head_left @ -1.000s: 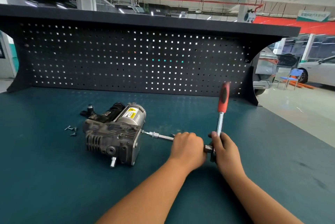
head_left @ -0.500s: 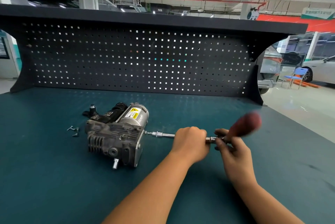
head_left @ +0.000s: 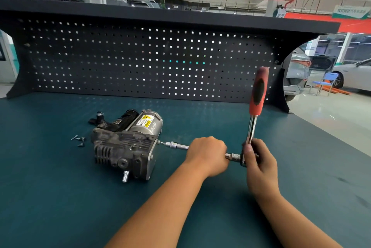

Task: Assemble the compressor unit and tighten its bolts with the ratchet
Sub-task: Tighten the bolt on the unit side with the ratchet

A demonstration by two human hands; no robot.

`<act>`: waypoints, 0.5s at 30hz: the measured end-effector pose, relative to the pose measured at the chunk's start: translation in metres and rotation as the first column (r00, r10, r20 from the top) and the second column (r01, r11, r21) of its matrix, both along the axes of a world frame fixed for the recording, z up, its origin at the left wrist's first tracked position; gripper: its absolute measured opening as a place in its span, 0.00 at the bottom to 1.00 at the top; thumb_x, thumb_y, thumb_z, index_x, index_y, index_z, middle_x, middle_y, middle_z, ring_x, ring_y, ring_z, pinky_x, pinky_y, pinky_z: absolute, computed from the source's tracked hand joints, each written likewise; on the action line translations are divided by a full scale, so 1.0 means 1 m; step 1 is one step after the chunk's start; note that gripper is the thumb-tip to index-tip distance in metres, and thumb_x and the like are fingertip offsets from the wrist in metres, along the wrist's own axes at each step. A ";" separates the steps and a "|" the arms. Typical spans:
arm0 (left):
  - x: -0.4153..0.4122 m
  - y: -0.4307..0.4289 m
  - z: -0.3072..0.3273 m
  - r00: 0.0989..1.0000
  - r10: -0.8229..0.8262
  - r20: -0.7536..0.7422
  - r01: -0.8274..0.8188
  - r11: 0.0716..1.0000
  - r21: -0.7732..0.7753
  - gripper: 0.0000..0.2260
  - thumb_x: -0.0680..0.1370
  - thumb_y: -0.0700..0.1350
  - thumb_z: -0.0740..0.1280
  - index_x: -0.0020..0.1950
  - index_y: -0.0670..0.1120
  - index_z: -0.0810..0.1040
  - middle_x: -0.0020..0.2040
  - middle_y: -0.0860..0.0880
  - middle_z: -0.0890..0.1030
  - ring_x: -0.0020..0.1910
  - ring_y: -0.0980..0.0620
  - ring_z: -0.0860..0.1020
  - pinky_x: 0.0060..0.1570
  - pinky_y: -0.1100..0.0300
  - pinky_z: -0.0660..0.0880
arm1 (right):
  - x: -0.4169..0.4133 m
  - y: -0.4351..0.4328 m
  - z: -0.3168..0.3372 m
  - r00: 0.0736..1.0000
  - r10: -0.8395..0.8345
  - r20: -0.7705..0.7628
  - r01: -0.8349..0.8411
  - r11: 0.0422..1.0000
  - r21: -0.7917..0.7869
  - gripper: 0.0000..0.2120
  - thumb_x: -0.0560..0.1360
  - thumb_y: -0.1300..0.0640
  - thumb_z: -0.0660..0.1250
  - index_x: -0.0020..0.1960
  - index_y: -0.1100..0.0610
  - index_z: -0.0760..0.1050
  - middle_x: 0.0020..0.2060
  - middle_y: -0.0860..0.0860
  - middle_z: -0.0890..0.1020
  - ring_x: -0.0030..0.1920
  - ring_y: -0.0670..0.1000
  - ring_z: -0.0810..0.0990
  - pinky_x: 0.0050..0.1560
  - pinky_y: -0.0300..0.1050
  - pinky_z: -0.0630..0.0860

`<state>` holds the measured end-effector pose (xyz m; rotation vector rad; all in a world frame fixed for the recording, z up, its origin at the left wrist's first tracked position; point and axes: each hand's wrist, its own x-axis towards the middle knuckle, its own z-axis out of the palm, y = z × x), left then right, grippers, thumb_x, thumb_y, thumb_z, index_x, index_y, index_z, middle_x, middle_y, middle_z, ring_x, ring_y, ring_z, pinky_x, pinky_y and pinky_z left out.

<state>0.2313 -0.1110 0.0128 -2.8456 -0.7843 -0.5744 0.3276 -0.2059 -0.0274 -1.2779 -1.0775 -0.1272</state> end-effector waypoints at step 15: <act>-0.001 -0.004 -0.004 0.996 0.009 -0.090 -0.009 1.000 0.006 0.10 0.76 0.49 0.61 0.43 0.46 0.78 0.43 0.43 0.80 0.43 0.40 0.77 0.36 0.57 0.64 | 0.005 0.009 -0.001 0.953 -0.111 -0.280 0.047 0.973 -0.225 0.16 0.78 0.56 0.62 0.35 0.62 0.67 0.25 0.50 0.68 0.26 0.50 0.66 0.25 0.41 0.65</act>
